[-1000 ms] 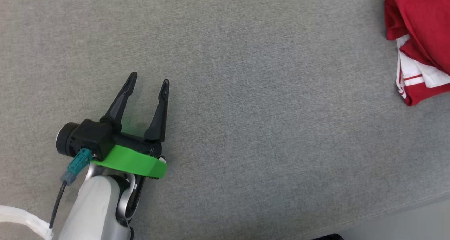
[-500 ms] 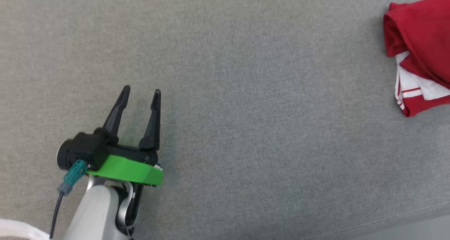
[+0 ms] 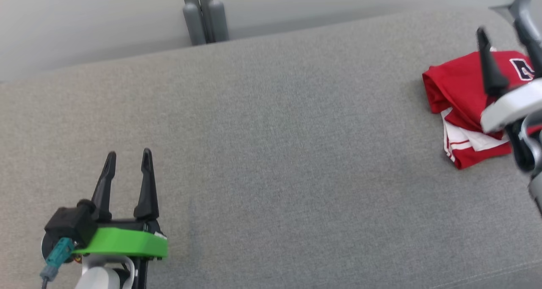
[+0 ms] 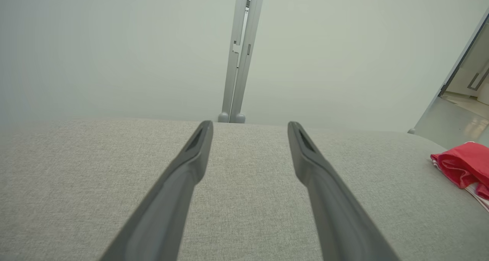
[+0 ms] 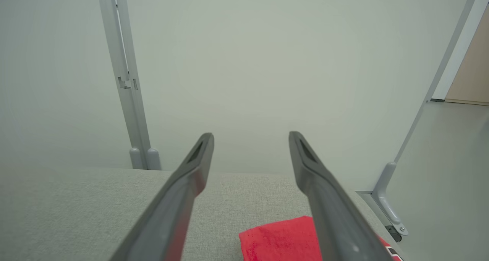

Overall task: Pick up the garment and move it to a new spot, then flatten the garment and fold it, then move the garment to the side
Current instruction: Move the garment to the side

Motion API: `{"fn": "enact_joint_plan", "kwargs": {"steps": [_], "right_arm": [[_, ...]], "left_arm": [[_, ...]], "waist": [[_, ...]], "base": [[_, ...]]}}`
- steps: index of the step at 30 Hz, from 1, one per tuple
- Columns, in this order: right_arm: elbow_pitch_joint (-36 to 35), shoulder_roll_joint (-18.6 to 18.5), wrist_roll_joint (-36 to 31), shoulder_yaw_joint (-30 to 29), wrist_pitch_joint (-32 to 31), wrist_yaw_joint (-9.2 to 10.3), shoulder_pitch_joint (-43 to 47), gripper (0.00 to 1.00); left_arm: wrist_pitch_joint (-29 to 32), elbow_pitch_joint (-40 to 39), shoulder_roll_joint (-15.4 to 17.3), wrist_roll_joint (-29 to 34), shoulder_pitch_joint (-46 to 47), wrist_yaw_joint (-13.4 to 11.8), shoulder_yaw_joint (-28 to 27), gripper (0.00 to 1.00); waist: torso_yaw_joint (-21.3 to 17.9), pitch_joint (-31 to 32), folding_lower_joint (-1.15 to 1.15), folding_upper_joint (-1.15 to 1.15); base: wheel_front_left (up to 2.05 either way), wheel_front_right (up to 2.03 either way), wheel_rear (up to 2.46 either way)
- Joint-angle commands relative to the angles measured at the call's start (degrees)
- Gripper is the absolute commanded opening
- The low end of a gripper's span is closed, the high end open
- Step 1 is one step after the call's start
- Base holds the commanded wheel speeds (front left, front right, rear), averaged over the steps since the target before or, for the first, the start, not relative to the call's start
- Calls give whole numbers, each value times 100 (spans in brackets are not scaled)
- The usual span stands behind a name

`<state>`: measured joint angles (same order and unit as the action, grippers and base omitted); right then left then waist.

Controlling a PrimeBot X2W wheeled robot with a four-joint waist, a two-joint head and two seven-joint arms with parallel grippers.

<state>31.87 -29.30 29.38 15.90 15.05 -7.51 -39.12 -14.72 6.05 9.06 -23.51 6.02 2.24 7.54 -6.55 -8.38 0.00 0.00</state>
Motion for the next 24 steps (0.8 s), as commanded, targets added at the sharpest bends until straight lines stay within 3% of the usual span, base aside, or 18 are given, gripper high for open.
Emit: {"fn": "enact_joint_plan", "kwargs": {"steps": [1, 9, 15, 24], "right_arm": [[-210, 75, -57, -101, 15, 4, 380, 100], [-1347, 644, -324, -802, 14, 3, 2040, 100], [-1460, 1122, -431, -926, 14, 3, 2903, 100], [-1585, 1528, -736, -1017, 14, 3, 3309, 100]], "left_arm": [[-23, 19, 13, 17, -182, -57, -33, 100], [-45, 174, -38, 57, -583, -125, -22, 100], [-48, 285, -157, 144, -726, -110, -151, 100], [-47, 510, -342, 478, -847, -63, -394, 100]], "waist": [[113, 635, 0, 0], [239, 883, 0, 0], [312, 953, 0, 0], [380, 1004, 0, 0]], "base": [[0, 0, 0], [0, 0, 0], [0, 0, 0], [0, 0, 0]]}}
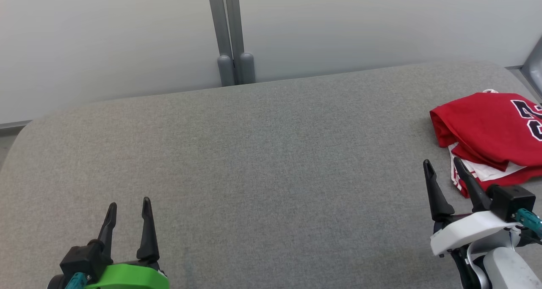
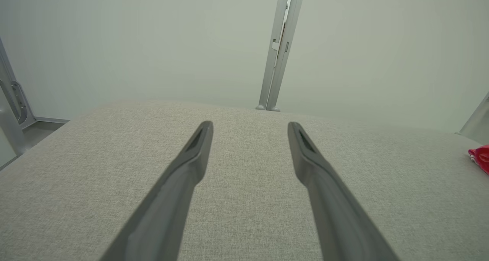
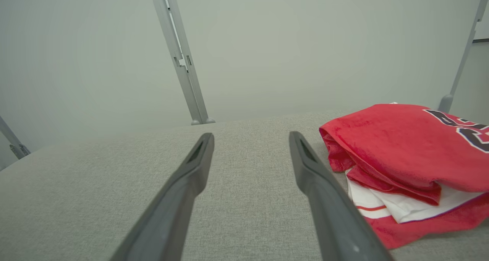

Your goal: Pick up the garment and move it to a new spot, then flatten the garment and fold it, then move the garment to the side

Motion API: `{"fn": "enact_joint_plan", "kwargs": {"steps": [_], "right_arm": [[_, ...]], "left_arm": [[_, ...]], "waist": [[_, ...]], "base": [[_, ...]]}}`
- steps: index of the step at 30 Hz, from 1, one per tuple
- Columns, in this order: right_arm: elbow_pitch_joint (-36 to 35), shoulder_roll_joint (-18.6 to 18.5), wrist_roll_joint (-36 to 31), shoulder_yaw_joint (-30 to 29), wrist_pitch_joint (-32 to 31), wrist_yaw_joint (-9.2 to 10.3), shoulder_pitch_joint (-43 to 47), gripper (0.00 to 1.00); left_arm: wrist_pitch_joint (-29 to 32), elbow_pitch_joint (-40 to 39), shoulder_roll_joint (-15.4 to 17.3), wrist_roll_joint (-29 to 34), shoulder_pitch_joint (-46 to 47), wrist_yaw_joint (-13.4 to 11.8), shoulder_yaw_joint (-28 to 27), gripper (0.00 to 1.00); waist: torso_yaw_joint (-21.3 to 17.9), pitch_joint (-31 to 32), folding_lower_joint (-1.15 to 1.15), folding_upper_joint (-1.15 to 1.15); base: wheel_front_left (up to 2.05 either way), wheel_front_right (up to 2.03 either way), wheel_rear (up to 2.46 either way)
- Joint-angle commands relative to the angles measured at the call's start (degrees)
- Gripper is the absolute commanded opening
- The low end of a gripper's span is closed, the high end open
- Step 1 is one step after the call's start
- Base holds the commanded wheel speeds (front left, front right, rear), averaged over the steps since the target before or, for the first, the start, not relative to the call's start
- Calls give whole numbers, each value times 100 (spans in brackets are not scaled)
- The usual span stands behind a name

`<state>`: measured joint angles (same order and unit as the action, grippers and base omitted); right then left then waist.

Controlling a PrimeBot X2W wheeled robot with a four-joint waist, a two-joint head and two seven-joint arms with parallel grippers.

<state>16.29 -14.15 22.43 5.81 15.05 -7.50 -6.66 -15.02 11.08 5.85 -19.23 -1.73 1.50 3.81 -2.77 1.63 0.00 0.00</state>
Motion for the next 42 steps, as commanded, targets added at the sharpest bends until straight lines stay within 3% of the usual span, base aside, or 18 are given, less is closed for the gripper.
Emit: {"fn": "enact_joint_plan", "kwargs": {"steps": [1, 28, 29, 42], "right_arm": [[-34, 47, -73, 8, 14, 2, 69, 100], [11, 245, -173, 225, 15, 2, -52, 100], [16, 252, -155, 220, 0, 0, -40, 0], [68, 413, 849, 28, -311, 0, 47, 0]], "left_arm": [[-16, 27, -34, 58, -73, 37, -58, 100], [-17, 302, -253, 342, 95, 311, -315, 100], [-1, 293, -256, 297, 28, 301, -307, 0], [354, 436, -284, -783, 118, 343, -430, 0]], "waist": [[4, 6, 0, 0], [-26, 47, 0, 0], [-27, 47, 0, 0], [-2, 29, 0, 0]], "base": [[0, 0, 0], [0, 0, 0], [0, 0, 0], [0, 0, 0]]}}
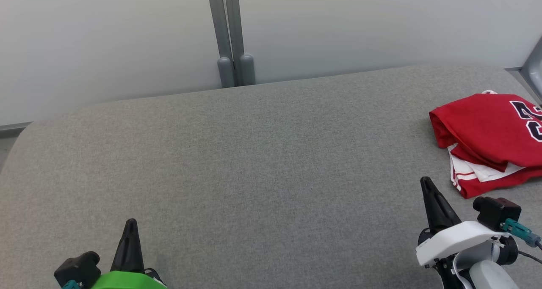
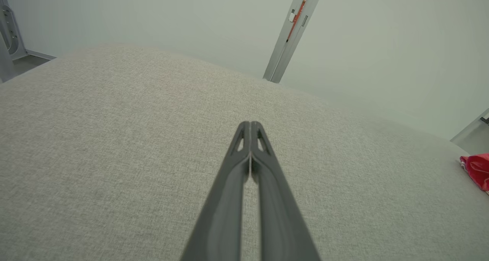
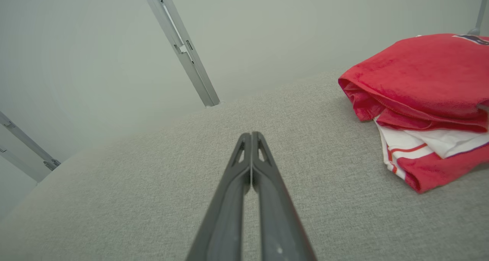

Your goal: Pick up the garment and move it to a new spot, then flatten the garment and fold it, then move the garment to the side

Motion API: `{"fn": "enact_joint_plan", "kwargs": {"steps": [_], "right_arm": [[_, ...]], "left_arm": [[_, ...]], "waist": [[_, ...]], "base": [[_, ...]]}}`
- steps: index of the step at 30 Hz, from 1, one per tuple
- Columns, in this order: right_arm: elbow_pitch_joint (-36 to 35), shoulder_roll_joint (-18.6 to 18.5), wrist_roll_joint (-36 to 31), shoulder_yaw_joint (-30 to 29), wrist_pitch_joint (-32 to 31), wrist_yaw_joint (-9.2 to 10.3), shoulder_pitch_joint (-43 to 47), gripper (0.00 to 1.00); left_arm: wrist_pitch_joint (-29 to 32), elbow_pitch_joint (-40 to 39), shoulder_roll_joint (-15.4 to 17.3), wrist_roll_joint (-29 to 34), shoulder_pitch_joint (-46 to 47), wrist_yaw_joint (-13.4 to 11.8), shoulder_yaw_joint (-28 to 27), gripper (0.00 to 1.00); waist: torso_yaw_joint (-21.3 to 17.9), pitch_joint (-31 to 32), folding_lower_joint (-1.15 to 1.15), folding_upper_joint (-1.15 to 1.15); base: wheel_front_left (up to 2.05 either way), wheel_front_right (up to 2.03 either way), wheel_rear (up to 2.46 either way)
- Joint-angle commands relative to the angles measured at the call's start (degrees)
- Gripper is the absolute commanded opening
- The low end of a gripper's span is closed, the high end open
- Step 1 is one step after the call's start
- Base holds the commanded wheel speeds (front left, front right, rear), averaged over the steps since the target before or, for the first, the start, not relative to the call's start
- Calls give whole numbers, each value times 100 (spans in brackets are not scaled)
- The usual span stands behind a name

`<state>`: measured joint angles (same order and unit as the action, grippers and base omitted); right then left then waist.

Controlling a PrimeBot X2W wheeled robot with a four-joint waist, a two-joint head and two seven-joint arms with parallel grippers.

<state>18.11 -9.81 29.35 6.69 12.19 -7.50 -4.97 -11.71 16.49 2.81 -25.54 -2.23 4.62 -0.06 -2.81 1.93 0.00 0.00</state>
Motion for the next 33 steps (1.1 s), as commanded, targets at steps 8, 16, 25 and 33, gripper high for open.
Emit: {"fn": "enact_joint_plan", "kwargs": {"steps": [8, 16, 25, 33], "right_arm": [[-154, 59, 845, -201, -231, 0, -127, 0], [-188, 128, 1471, -332, -419, 0, -133, 0], [-223, 206, 2122, -467, -616, 0, -140, 0], [-251, 265, 2645, -575, -773, 0, -146, 0]], "left_arm": [[210, -141, 20, -887, 238, 60, -98, 0], [391, -160, 20, -1554, 317, 90, -158, 0], [582, -176, 19, -2245, 395, 116, -224, 0], [739, -187, 19, -2802, 457, 142, -281, 0]], "waist": [[21, -16, 0, 0], [40, -30, 0, 0], [62, -47, 0, 0], [81, -61, 0, 0]], "base": [[0, 0, 0], [0, 0, 0], [0, 0, 0], [0, 0, 0]]}}
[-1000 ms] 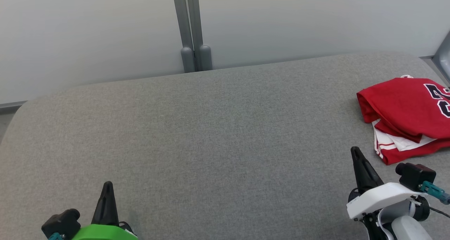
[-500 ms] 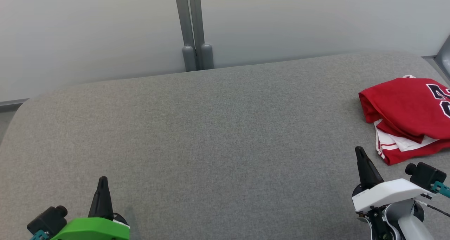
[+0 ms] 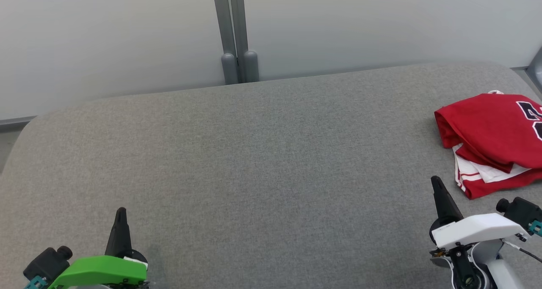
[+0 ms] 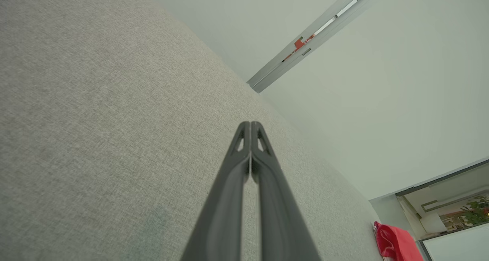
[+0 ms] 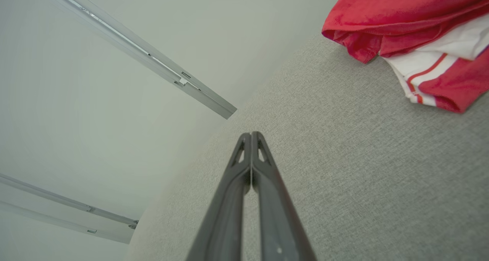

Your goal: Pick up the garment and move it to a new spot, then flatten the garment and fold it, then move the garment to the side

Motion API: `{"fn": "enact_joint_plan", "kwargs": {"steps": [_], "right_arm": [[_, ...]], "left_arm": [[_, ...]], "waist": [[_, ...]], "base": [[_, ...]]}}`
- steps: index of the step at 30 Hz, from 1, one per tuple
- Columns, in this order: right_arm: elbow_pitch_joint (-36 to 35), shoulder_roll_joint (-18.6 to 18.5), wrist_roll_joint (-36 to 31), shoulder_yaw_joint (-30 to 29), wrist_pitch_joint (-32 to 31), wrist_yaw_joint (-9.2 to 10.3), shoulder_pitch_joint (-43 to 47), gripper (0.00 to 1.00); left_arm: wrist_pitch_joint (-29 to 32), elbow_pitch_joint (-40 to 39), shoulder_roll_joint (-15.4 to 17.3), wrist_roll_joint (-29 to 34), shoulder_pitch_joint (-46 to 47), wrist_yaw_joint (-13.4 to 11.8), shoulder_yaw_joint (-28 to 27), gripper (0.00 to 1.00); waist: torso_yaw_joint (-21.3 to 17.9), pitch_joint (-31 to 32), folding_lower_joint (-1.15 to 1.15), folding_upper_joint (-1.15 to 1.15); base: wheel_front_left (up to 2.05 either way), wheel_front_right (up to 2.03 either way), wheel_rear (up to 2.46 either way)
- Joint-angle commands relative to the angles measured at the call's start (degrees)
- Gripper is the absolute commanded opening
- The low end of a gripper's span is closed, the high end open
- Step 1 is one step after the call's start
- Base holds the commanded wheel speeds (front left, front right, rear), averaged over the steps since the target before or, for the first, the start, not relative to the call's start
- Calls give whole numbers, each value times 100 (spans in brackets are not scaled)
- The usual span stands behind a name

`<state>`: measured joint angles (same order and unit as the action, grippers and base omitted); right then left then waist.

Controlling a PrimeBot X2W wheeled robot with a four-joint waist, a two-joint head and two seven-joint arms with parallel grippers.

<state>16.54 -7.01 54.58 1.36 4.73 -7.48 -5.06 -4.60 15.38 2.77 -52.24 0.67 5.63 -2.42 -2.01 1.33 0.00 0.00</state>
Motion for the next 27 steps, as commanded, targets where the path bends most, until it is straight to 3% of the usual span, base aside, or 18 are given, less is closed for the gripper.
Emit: {"fn": "enact_joint_plan", "kwargs": {"steps": [1, 27], "right_arm": [[-97, -8, 177, -55, -45, -2, -138, 0], [-170, 161, 1613, -356, -483, -2, -148, 0]], "left_arm": [[47, -78, 22, -186, 176, 44, -50, 0], [478, -108, 22, -1718, 349, 104, -204, 0]], "waist": [[4, -3, 0, 0], [66, -50, 0, 0]], "base": [[0, 0, 0], [0, 0, 0]]}}
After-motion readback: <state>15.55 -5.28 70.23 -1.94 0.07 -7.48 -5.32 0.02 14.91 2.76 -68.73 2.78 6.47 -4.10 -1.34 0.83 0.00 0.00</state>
